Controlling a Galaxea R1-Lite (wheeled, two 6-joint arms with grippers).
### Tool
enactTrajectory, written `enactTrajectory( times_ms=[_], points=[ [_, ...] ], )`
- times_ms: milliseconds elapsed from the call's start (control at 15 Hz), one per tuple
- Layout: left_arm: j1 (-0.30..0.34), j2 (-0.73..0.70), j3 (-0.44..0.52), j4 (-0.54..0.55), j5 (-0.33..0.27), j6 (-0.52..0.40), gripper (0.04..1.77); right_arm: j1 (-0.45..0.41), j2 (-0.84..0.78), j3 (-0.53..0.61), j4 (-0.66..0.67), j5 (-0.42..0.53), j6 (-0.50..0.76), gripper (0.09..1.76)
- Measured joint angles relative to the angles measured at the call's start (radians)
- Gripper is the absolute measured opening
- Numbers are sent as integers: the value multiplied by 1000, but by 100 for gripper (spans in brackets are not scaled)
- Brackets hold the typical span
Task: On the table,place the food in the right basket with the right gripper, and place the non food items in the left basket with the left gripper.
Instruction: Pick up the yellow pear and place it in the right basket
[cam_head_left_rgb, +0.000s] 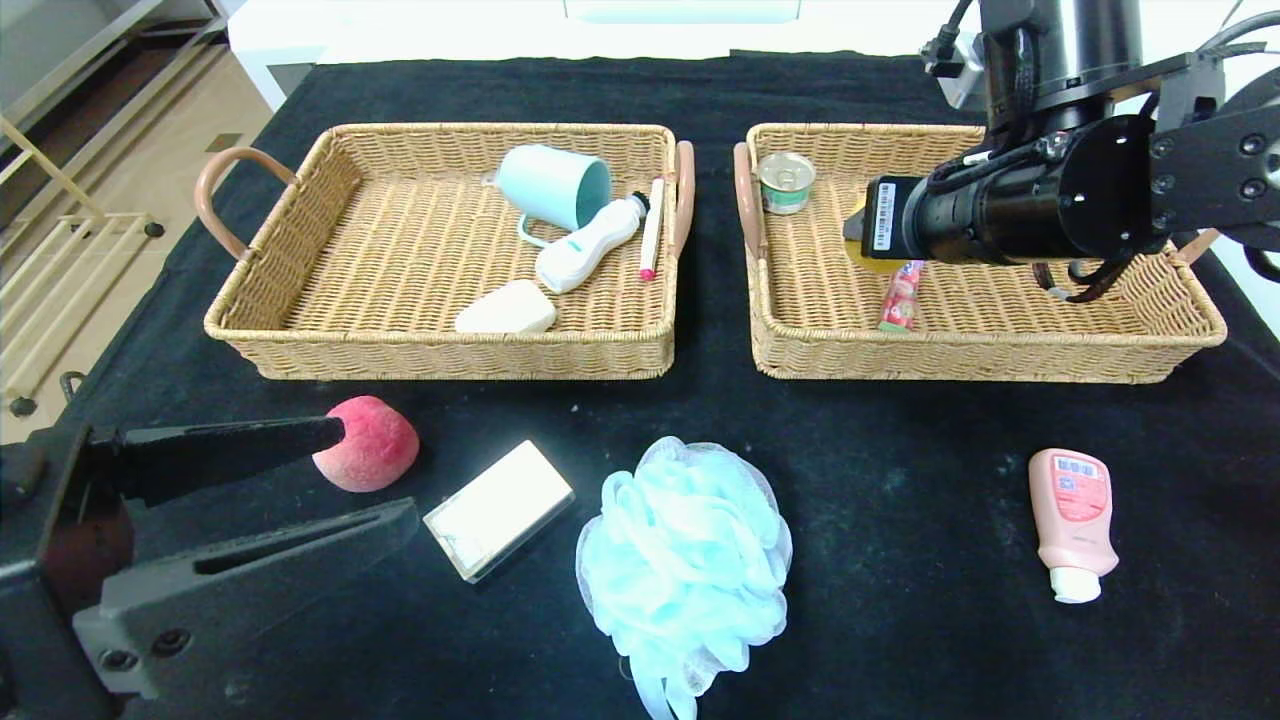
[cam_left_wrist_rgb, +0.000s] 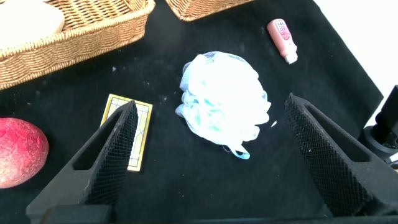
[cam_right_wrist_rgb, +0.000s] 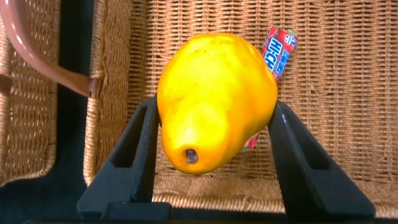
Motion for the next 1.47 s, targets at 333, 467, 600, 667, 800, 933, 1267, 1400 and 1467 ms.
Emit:
enactTrajectory(
  times_ms=[333,467,600,667,800,933,1267,1400,1467],
  points=[
    [0,0,1,-1,0,0,172,-24,34,-37,1,2,0,121],
    [0,0,1,-1,0,2,172,-24,36,-39,2,0,-3,132],
    [1,-1,1,-2,0,5,172,-21,36,-40,3,0,-4,141],
    [1,-1,1,-2,0,5,172,-22,36,-40,3,0,-4,144],
    [1,-1,1,-2,0,5,172,-24,36,-39,4,0,-4,150],
    [1,-1,1,-2,0,5,172,-24,36,-39,4,0,-4,155],
    [1,-1,2,-3,0,7,172,-15,14,-36,20,-2,-2,162],
    [1,-1,3,-3,0,9,172,-7,-16,-33,92,-3,0,164],
    [1,-1,4,-3,0,10,172,-2,-37,-29,141,-2,4,165]
  ],
)
